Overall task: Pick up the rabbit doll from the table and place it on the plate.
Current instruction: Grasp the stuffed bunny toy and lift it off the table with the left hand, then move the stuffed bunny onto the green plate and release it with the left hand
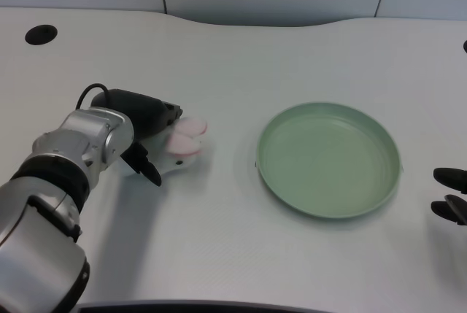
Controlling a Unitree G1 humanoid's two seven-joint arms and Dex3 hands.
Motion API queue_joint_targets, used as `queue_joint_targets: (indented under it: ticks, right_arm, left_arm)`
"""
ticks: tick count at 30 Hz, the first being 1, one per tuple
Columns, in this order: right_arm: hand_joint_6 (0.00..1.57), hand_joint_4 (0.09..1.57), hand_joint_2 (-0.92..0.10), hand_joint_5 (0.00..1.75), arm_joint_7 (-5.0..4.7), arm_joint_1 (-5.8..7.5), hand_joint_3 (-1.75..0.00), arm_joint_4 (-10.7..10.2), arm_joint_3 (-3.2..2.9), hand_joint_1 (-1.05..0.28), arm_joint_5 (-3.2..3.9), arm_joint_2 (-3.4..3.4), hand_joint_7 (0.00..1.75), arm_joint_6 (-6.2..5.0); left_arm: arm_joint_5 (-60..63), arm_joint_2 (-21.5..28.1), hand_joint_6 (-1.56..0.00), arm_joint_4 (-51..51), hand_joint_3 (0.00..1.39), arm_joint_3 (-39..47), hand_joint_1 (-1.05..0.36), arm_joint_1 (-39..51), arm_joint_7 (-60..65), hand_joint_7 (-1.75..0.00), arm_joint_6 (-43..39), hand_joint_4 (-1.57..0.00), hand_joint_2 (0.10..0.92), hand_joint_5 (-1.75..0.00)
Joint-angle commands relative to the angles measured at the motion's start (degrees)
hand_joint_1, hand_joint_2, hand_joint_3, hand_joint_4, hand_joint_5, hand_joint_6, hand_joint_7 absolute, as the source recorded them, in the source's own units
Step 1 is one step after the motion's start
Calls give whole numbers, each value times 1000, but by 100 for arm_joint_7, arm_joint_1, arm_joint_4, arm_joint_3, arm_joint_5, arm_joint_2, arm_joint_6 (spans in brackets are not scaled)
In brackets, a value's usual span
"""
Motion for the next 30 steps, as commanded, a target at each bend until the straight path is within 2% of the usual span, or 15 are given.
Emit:
queue_joint_targets:
  ticks: [1,5,8,10,11,12,14,15,16,19,21,26,27,29,30]
  right_arm:
    - [930,1021,-921,0,-5,68,-170,-27,-116,-414,67,-98,2,-22]
    - [925,1024,-921,4,0,86,-172,-49,-134,-414,67,-98,0,-7]
    - [932,1032,-921,7,23,86,-171,-10,-154,-410,90,-84,4,-55]
    - [936,1034,-921,8,9,96,-170,-6,-155,-411,63,-78,5,-76]
    - [933,1038,-921,10,1,104,-170,-24,-153,-415,53,-75,3,-60]
    - [931,1039,-921,10,-4,110,-169,-38,-153,-417,48,-72,2,-46]
    - [929,1036,-921,8,64,114,-171,-6,-164,-404,103,-65,1,-121]
    - [928,1036,-921,7,72,114,-172,2,-166,-398,107,-65,1,-122]
    - [929,1039,-921,9,75,114,-172,5,-169,-399,106,-64,1,-118]
    - [932,1035,-921,5,18,91,-172,36,-153,-409,31,-64,2,-121]
    - [934,1040,-921,7,-25,79,-170,43,-138,-422,-25,-64,3,-121]
    - [938,1035,-921,4,0,15,-166,98,-136,-424,25,-32,4,-105]
    - [940,1036,-921,4,15,-1,-163,113,-139,-414,51,-22,5,-106]
    - [940,1036,-921,4,36,-46,-160,167,-129,-410,58,-25,4,-107]
    - [940,1036,-921,4,38,-56,-160,181,-125,-411,53,-28,4,-109]
  left_arm:
    - [16,37,-398,87,4,-3,-520,196,177,-54,96,-361,760,-102]
    - [116,25,-546,110,4,-89,-449,212,359,-59,102,-458,778,-197]
    - [156,48,-707,124,1,-124,-418,257,631,-63,30,-363,793,-722]
    - [134,63,-748,134,2,-100,-397,289,794,-102,-36,-344,800,-893]
    - [137,73,-634,137,3,-99,-337,303,899,-517,-78,-337,818,-1154]
    - [141,79,-510,142,2,-100,-312,311,975,-834,-108,-336,824,-1273]
    - [520,117,-468,136,3,-436,-280,324,1675,-1181,-95,-449,838,-1494]
    - [723,139,-498,133,2,-609,-273,333,2112,-1215,-90,-501,841,-1566]
    - [855,152,-658,139,1,-722,-260,338,2413,-987,-91,-633,844,-1672]
    - [913,173,-822,168,5,-751,-226,303,2776,-685,-165,-820,872,-1736]
    - [880,177,-888,179,2,-710,-242,286,2836,-498,-193,-829,887,-1744]
    - [675,173,-943,178,2,-473,-211,149,2653,-467,-202,-764,894,-1746]
    - [644,167,-807,176,5,-442,-191,122,2634,-862,-185,-743,907,-1746]
    - [558,149,-667,159,4,-346,-166,38,2631,-1218,-202,-721,897,-1746]
    - [545,145,-647,155,3,-321,-159,22,2635,-1274,-212,-717,892,-1746]
